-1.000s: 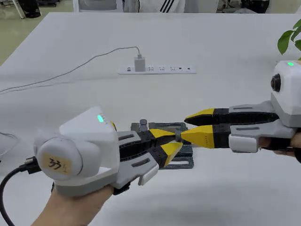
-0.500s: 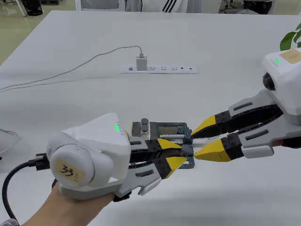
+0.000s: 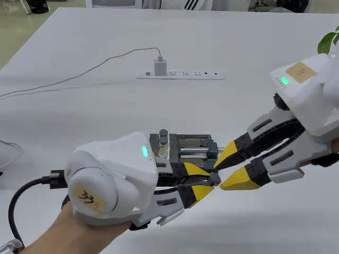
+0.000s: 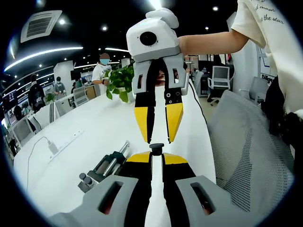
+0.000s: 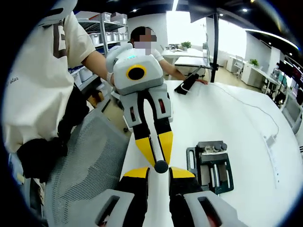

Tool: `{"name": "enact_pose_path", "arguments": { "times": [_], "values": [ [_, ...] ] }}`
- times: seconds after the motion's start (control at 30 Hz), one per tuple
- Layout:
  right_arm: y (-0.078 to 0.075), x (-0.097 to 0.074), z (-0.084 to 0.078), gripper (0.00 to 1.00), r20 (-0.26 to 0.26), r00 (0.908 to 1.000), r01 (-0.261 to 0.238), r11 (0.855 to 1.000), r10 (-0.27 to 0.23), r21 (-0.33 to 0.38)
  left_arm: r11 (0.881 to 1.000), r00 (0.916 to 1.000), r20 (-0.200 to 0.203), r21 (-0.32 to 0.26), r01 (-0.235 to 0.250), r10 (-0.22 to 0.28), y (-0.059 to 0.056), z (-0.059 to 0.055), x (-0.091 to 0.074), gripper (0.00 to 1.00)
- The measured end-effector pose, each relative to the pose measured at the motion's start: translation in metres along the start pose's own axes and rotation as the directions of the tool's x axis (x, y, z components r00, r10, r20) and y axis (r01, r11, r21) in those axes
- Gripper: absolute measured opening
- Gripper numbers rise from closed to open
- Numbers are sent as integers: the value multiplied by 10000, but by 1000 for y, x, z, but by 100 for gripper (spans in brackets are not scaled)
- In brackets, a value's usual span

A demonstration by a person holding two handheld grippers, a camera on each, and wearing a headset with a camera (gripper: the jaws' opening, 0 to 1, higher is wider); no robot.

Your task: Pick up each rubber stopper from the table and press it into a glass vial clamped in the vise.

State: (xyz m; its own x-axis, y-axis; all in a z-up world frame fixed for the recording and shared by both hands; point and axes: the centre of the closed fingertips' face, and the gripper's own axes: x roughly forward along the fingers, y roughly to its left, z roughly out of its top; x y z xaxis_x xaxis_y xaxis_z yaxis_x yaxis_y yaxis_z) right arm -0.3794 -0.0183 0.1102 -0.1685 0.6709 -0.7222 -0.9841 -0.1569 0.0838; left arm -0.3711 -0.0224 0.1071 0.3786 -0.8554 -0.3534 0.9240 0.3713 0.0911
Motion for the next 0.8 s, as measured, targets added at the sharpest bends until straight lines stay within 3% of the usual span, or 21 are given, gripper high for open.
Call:
{"name": "enact_pose_path", "arguments": {
  "times": [0.8],
  "values": [
    [4,9,-1,10,-399,9987,-307,9994,301,-155,9996,10000,-21,-261,65,-66,-6,-3,-1,4]
  ]
}}
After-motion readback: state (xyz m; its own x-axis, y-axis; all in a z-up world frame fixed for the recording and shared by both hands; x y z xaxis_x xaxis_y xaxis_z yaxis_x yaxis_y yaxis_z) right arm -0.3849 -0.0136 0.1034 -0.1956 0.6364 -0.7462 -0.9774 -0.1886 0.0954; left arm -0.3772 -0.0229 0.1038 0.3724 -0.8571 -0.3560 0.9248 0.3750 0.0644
